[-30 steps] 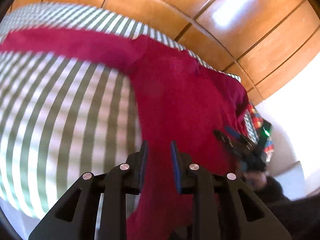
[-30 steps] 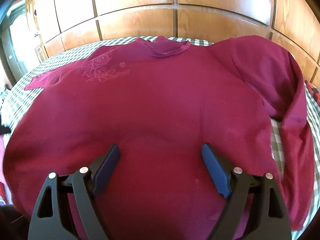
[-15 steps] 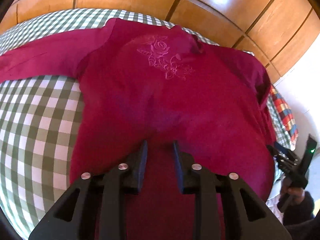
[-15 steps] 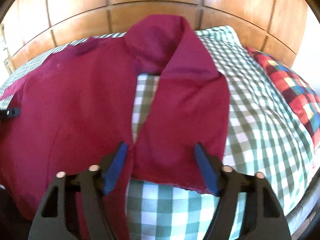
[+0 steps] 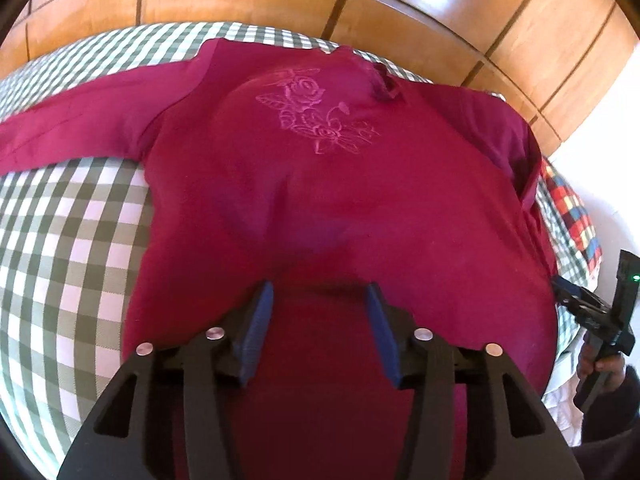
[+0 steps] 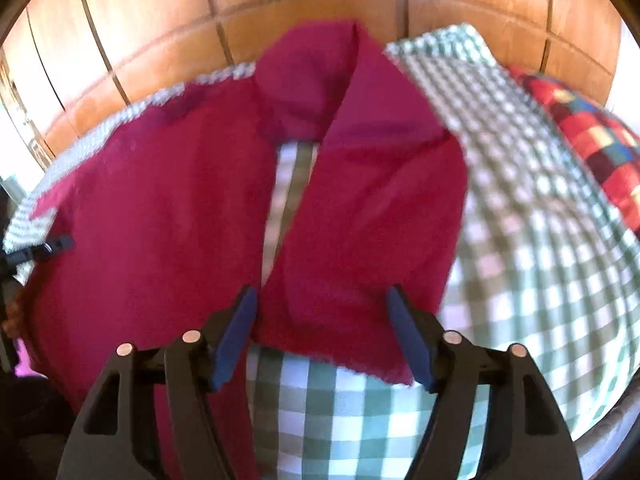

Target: Fold small clothes

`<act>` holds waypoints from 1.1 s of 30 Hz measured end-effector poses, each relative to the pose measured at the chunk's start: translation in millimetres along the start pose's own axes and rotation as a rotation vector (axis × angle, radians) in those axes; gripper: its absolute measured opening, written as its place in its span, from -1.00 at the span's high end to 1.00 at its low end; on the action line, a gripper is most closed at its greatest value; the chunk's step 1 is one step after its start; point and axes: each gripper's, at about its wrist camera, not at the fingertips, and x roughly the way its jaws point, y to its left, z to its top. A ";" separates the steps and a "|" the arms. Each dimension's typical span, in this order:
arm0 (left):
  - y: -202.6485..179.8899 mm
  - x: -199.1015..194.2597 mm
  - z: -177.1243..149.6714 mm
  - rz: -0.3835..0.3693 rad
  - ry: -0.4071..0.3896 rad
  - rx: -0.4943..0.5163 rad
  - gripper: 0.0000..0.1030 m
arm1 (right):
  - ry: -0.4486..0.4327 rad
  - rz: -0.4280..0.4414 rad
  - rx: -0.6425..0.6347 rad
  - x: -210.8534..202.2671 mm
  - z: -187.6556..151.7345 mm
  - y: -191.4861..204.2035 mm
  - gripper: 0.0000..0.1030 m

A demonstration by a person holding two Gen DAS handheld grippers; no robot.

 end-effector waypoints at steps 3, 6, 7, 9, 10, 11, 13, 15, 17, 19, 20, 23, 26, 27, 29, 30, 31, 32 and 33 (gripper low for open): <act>-2.4 -0.3 0.1 0.013 0.001 0.019 0.07 | -0.015 0.021 0.034 -9.0 5.6 -5.3 0.75; -1.5 -2.0 1.4 0.010 0.002 0.013 0.07 | -0.105 0.022 0.113 -43.8 26.0 -33.0 0.91; -1.9 -2.9 2.1 0.011 0.001 0.013 0.07 | -0.147 0.020 0.153 -59.2 32.0 -45.4 0.91; -4.2 -5.7 4.6 0.013 -0.002 0.017 0.07 | -0.236 0.002 0.261 -90.0 50.0 -80.5 0.91; -4.8 -6.6 5.6 0.012 -0.005 0.018 0.07 | -0.270 -0.013 0.304 -101.8 56.7 -96.0 0.92; -6.2 -8.2 7.8 0.009 -0.010 0.021 0.07 | -0.308 -0.055 0.353 -113.9 68.0 -117.0 0.92; -8.2 -10.5 11.8 0.006 -0.020 0.025 0.07 | -0.349 -0.141 0.420 -125.9 84.5 -149.7 0.92; -10.1 -12.4 17.0 0.006 -0.028 0.030 0.07 | -0.352 -0.221 0.488 -128.2 96.2 -185.4 0.93; -11.6 -14.5 23.3 0.012 -0.038 0.039 0.07 | -0.313 -0.348 0.511 -115.8 111.8 -215.8 0.93; -11.3 -15.1 29.7 0.023 -0.045 0.043 0.07 | -0.228 -0.468 0.527 -91.9 118.7 -243.2 0.93; -10.0 -15.8 34.2 0.034 -0.050 0.044 0.07 | -0.193 -0.502 0.530 -81.3 121.7 -254.3 0.93; 1.1 -20.5 51.3 0.076 -0.079 0.029 0.07 | -0.099 -0.577 0.506 -51.3 124.6 -265.3 0.93; 18.3 -24.5 73.4 0.140 -0.106 0.009 0.07 | -0.094 -0.599 0.469 -43.3 124.5 -250.9 0.80; 25.2 -26.0 83.8 0.169 -0.118 0.009 0.07 | -0.112 -0.615 0.450 -45.2 128.4 -244.9 0.16; 36.6 -28.2 102.7 0.212 -0.144 0.006 0.07 | -0.202 -0.653 0.397 -56.2 137.4 -222.6 -0.52; 42.1 -28.3 111.6 0.229 -0.155 0.007 0.07 | -0.236 -0.625 0.358 -59.4 144.4 -207.8 -0.52; 47.0 -27.5 121.1 0.246 -0.167 0.008 0.07 | -0.242 -0.585 0.335 -56.8 150.4 -199.2 -0.52; 51.8 -25.3 132.9 0.265 -0.178 0.011 0.07 | -0.246 -0.503 0.295 -51.2 159.9 -182.3 -0.52; 55.3 -22.4 143.6 0.281 -0.184 0.016 0.07 | -0.244 -0.440 0.263 -45.2 166.6 -169.4 -0.52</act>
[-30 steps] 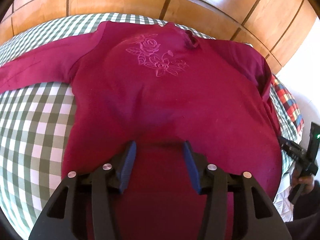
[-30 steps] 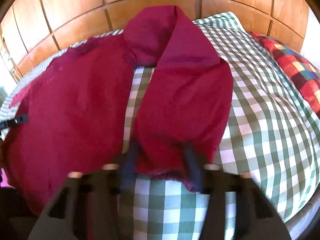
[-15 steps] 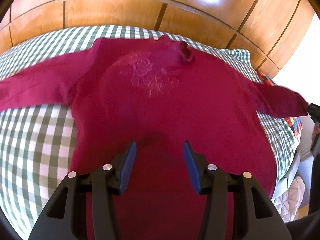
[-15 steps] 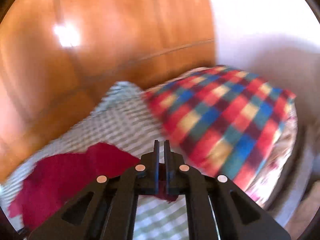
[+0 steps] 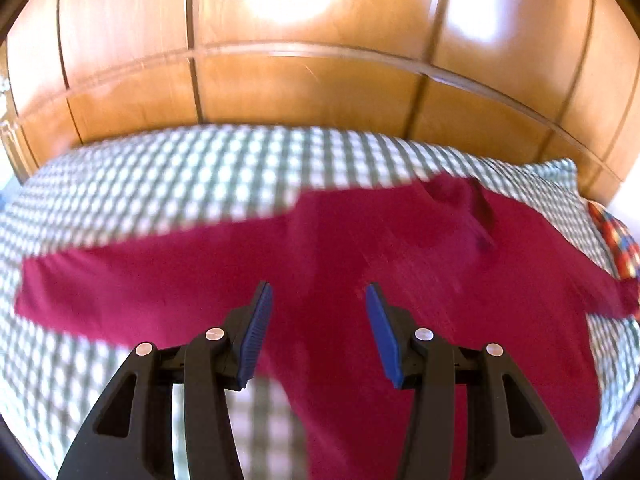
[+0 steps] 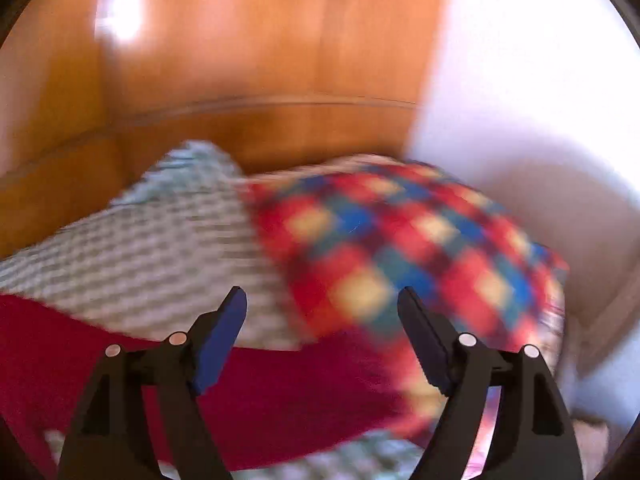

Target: Fold small clothes

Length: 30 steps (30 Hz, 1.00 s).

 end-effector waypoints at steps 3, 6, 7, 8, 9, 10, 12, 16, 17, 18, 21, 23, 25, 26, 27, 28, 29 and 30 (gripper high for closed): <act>3.1 25.8 30.0 0.033 -0.005 0.036 0.07 | 0.063 0.248 -0.089 7.8 2.3 64.6 -0.52; -1.4 52.2 49.2 0.057 0.015 0.083 0.07 | 0.139 0.443 -0.214 22.5 -0.7 143.7 -0.52; -3.0 60.2 54.2 0.055 0.022 0.097 0.07 | 0.155 0.470 -0.242 25.4 -3.3 162.3 -0.52; -5.9 69.0 59.5 0.055 0.026 0.119 0.07 | 0.176 0.505 -0.292 30.3 -6.1 190.8 -0.52; -8.5 76.5 62.8 0.058 0.030 0.141 0.07 | 0.193 0.528 -0.330 35.6 -8.0 212.5 -0.52; -10.3 84.6 65.6 0.063 0.036 0.159 0.07 | 0.205 0.539 -0.354 39.2 -9.8 227.9 -0.53; -10.8 104.4 69.6 0.059 0.069 0.184 0.07 | 0.237 0.554 -0.424 53.4 -12.6 264.4 -0.61; -3.2 139.8 66.6 0.042 0.151 0.206 0.07 | 0.282 0.568 -0.484 79.6 -15.6 296.6 -0.61; -0.6 146.0 63.6 0.017 0.170 0.203 0.07 | 0.293 0.563 -0.501 88.5 -16.0 302.3 -0.58; 0.9 147.0 61.5 -0.004 0.169 0.199 0.23 | 0.309 0.565 -0.519 94.1 -18.5 306.4 -0.32; -1.2 134.2 56.3 -0.050 0.120 0.200 0.72 | 0.313 0.555 -0.564 99.6 -26.0 312.0 0.44; -2.6 115.4 54.3 -0.020 0.035 0.209 0.75 | 0.271 0.567 -0.567 89.6 -25.6 309.6 0.75; 4.6 99.8 59.5 0.008 -0.037 0.153 0.76 | 0.207 0.541 -0.568 80.5 -22.3 309.4 0.80; 9.9 94.8 64.1 0.040 -0.070 0.120 0.76 | 0.170 0.521 -0.557 77.5 -20.3 310.0 0.83; 11.3 94.4 67.1 0.063 -0.083 0.109 0.76 | 0.153 0.502 -0.549 78.8 -19.1 310.2 0.83; 9.1 99.3 69.6 0.102 -0.078 0.112 0.76 | 0.145 0.479 -0.543 81.6 -19.8 312.3 0.83; 5.3 105.2 69.6 0.137 -0.068 0.133 0.76 | 0.153 0.458 -0.548 88.1 -22.9 317.5 0.83; -0.7 114.9 69.1 0.180 -0.055 0.166 0.76 | 0.159 0.425 -0.565 95.5 -29.6 323.5 0.83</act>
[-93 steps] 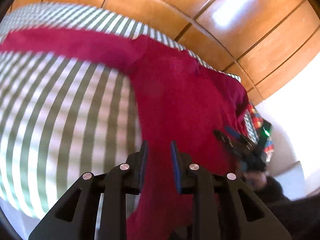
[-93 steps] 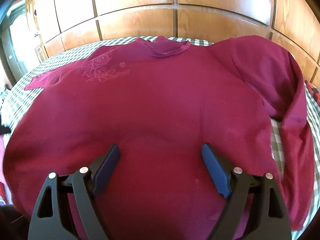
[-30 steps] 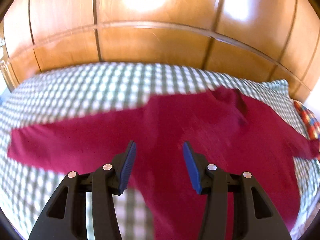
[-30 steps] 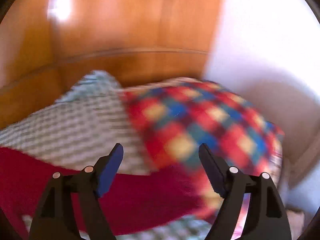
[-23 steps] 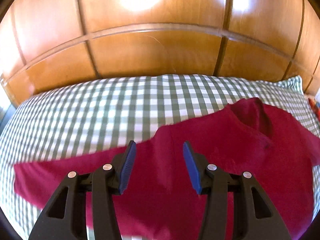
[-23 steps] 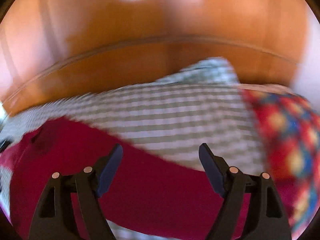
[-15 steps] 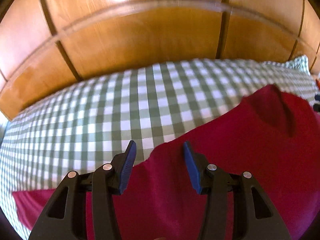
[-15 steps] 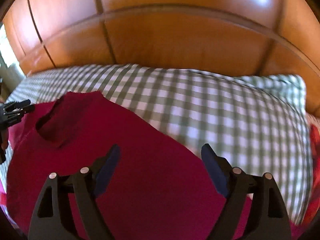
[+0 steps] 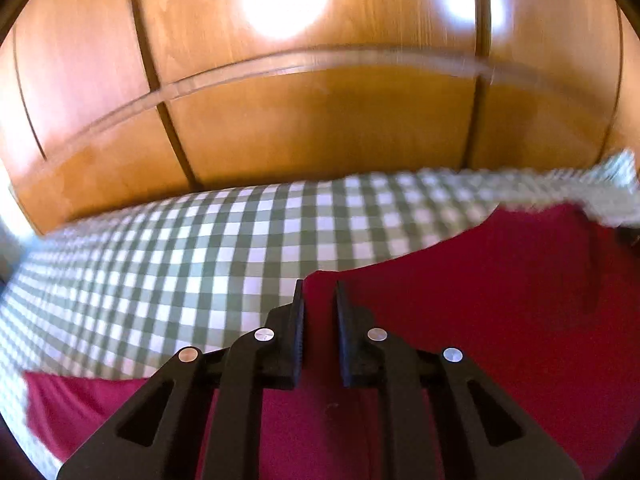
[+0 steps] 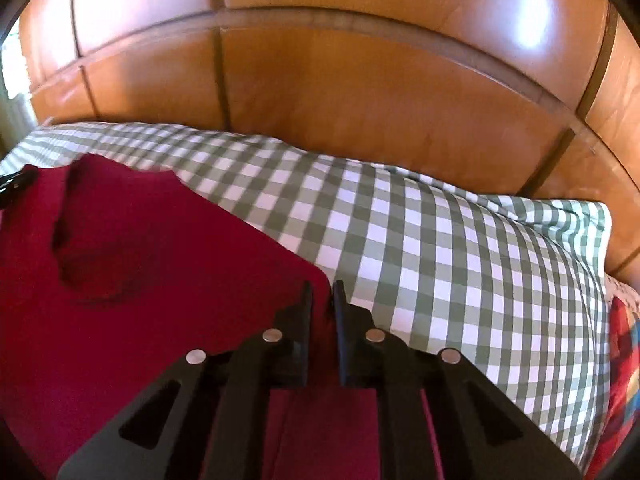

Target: Fold small clothes

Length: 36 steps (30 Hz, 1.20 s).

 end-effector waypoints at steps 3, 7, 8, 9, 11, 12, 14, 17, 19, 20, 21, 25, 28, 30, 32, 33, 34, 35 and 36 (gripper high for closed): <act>-18.3 32.4 -11.1 0.077 0.102 0.060 0.74 | -0.015 -0.062 -0.022 9.4 -2.8 8.9 0.70; -13.6 19.0 -10.5 0.075 0.106 -0.018 0.49 | -0.030 -0.072 0.081 -9.7 -4.3 -4.6 -0.29; -7.0 8.4 -10.6 0.063 0.099 -0.057 0.45 | -0.047 -0.061 0.103 -18.7 -6.5 -5.8 -0.30; -0.5 -5.9 -12.5 0.056 0.082 -0.095 0.36 | -0.059 -0.058 0.120 -27.4 -9.8 -7.9 -0.30; 8.6 -34.6 -21.0 0.018 0.045 -0.146 0.34 | -0.094 -0.038 0.157 -52.7 -21.9 -8.3 -0.31; 9.9 -49.9 -27.0 -0.009 0.028 -0.163 0.34 | -0.111 -0.009 0.175 -65.7 -29.8 -6.5 -0.31; 5.4 -80.7 -44.7 -0.081 -0.003 -0.191 0.34 | -0.127 0.065 0.196 -87.7 -48.0 5.0 -0.31; -15.4 -120.4 -77.5 -0.185 -0.016 -0.168 0.34 | -0.102 0.181 0.176 -109.0 -84.3 31.6 -0.30; -34.7 -137.8 -105.2 -0.205 0.002 -0.111 0.34 | -0.068 0.234 0.168 -114.5 -107.3 47.7 -0.28; -40.6 -139.6 -114.9 -0.191 0.011 -0.089 0.34 | -0.049 0.228 0.165 -118.3 -124.1 52.4 -0.28; -47.0 -141.0 -125.3 -0.176 0.034 -0.073 0.34 | -0.035 0.220 0.171 -119.7 -135.8 53.3 -0.28; -45.3 -134.6 -166.7 -0.109 0.065 -0.080 0.34 | -0.033 0.190 0.237 -125.9 -184.6 32.2 -0.13; -47.7 -138.6 -167.6 -0.093 0.070 -0.094 0.34 | -0.015 0.165 0.375 -137.1 -199.1 7.4 -0.56; -48.8 -137.8 -166.4 -0.070 0.075 -0.104 0.34 | -0.056 0.209 0.540 -151.0 -213.7 -28.0 -0.52; -50.6 -141.3 -169.0 -0.062 0.071 -0.102 0.28 | -0.093 0.178 0.685 -166.5 -235.9 -68.1 -0.52; -51.8 -143.7 -170.1 -0.060 0.070 -0.100 0.21 | -0.101 0.164 0.755 -171.7 -247.9 -86.7 -0.51; -50.9 -145.5 -170.1 -0.056 0.070 -0.102 0.21 | -0.108 0.146 0.814 -177.6 -259.9 -102.5 -0.49; -49.7 -148.7 -171.0 -0.051 0.073 -0.110 0.21 | -0.121 0.118 0.902 -182.2 -275.6 -128.2 -0.40; -48.9 -155.5 -175.3 -0.057 0.075 -0.129 0.20 | -0.128 0.092 0.972 -184.7 -287.7 -148.1 -0.32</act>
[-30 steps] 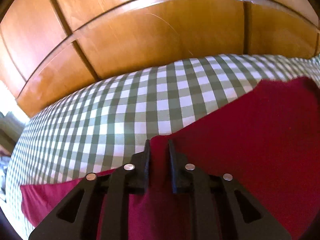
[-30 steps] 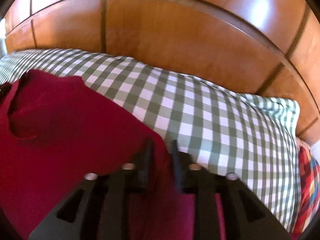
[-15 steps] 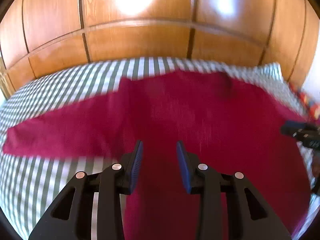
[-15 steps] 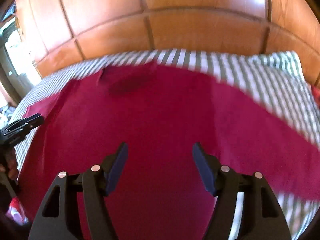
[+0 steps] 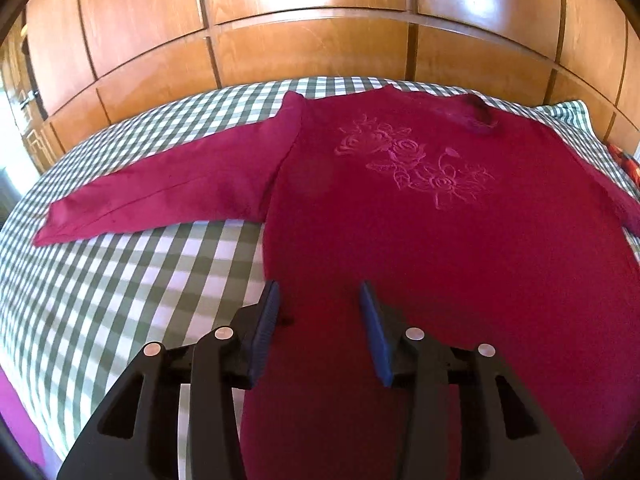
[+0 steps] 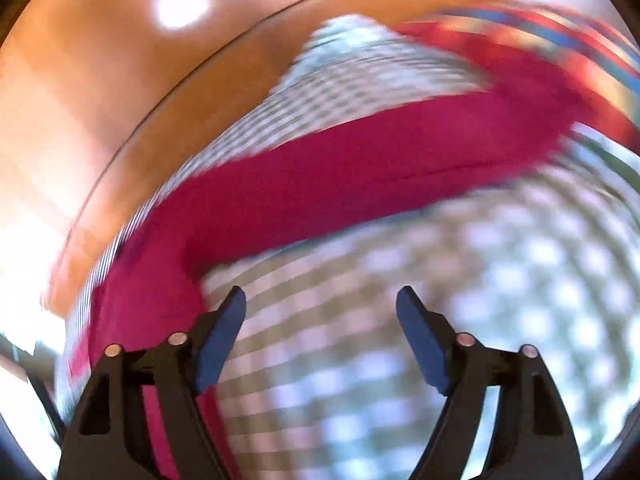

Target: Fold small clothes

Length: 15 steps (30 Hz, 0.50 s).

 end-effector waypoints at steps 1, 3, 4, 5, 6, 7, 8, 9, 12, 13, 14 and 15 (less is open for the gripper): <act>2.6 -4.7 0.1 -0.022 -0.004 -0.029 0.07 | -0.020 -0.027 0.058 -5.3 7.5 -19.1 -0.29; 6.7 -15.8 -4.2 -0.074 -0.025 -0.088 -0.20 | -0.063 -0.066 0.179 -15.3 26.9 -60.6 -0.11; 5.7 -16.2 -7.1 -0.078 -0.026 -0.091 -0.21 | -0.073 -0.068 0.212 -18.3 33.3 -73.0 -0.06; 2.3 -12.8 -10.5 -0.071 -0.009 -0.073 -0.21 | -0.088 -0.072 0.254 -19.2 42.3 -84.8 0.02; -1.1 -8.5 -13.7 -0.059 0.007 -0.056 -0.21 | -0.095 -0.068 0.278 -18.4 48.9 -90.5 0.03; -3.4 -5.4 -16.4 -0.044 0.011 -0.043 -0.21 | -0.095 -0.056 0.294 -16.6 56.5 -95.2 0.02; -4.1 -4.2 -18.2 -0.039 0.001 -0.040 -0.25 | -0.093 -0.052 0.303 -10.9 64.3 -96.7 0.03; -4.6 -2.3 -19.0 -0.039 0.005 -0.037 -0.30 | -0.092 -0.053 0.301 -6.2 70.1 -96.2 0.03; -4.4 4.0 -18.2 -0.043 0.017 -0.039 -0.39 | -0.100 -0.075 0.287 14.8 86.6 -91.3 0.03; -5.1 4.5 -18.0 -0.040 0.017 -0.039 -0.41 | -0.102 -0.092 0.286 18.5 89.6 -90.8 0.05; -6.5 5.6 -17.2 -0.037 0.016 -0.033 -0.41 | -0.108 -0.118 0.290 23.5 91.2 -94.9 0.09; -6.8 6.2 -18.0 -0.036 0.015 -0.031 -0.42 | -0.108 -0.137 0.287 30.4 95.0 -92.1 0.27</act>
